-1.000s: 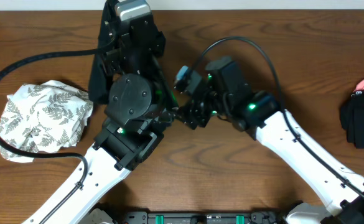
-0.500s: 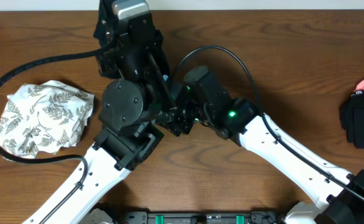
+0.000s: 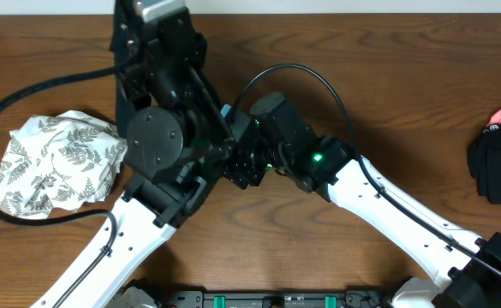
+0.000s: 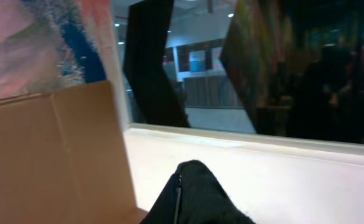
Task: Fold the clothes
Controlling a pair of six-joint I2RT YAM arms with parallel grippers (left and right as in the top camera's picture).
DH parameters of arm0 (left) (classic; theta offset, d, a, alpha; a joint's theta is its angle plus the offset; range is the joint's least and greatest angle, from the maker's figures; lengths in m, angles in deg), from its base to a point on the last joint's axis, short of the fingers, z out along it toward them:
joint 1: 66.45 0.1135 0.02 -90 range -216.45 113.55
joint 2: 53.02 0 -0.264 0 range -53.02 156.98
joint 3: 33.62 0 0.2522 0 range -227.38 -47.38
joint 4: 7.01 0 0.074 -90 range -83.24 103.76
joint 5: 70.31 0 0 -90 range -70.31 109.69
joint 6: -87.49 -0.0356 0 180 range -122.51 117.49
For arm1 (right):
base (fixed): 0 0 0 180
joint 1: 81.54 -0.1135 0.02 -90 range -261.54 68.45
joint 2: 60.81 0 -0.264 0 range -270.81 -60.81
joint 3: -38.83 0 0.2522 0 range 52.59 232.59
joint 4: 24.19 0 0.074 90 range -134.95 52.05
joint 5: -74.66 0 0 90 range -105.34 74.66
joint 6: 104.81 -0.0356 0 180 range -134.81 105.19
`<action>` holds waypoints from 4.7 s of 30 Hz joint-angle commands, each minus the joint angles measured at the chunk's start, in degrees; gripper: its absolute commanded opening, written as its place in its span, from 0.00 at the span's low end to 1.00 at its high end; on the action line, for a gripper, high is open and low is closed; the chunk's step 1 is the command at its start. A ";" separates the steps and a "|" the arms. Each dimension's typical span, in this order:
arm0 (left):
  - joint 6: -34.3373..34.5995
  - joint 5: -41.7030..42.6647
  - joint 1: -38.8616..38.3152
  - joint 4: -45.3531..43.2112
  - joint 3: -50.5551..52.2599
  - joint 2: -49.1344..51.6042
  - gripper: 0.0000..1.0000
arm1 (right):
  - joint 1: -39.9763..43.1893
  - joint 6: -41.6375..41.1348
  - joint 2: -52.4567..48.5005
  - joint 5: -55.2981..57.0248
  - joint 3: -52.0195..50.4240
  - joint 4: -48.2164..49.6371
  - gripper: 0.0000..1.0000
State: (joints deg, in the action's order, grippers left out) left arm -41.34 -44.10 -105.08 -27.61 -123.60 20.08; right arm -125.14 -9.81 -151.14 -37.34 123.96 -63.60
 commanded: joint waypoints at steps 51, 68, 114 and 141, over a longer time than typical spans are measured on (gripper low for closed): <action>-0.61 -6.36 3.85 -5.20 -11.15 7.08 0.06 | -8.24 -8.76 -3.56 6.86 -0.31 12.57 0.73; -0.61 -11.89 3.78 -5.18 -17.35 10.16 0.06 | -8.59 -15.76 -6.21 14.84 -0.31 16.35 0.72; -12.20 -11.23 3.98 -5.18 -18.43 10.49 0.06 | 3.10 -12.00 9.94 25.00 -0.31 -2.71 0.01; -23.43 -25.59 -13.07 -2.14 -18.23 10.40 0.06 | 21.20 -7.54 26.27 36.65 0.26 -11.52 0.01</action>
State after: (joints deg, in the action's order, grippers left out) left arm -64.07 -67.27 -116.56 -29.45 -140.13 30.79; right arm -104.35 -17.12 -125.13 -0.40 123.77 -74.64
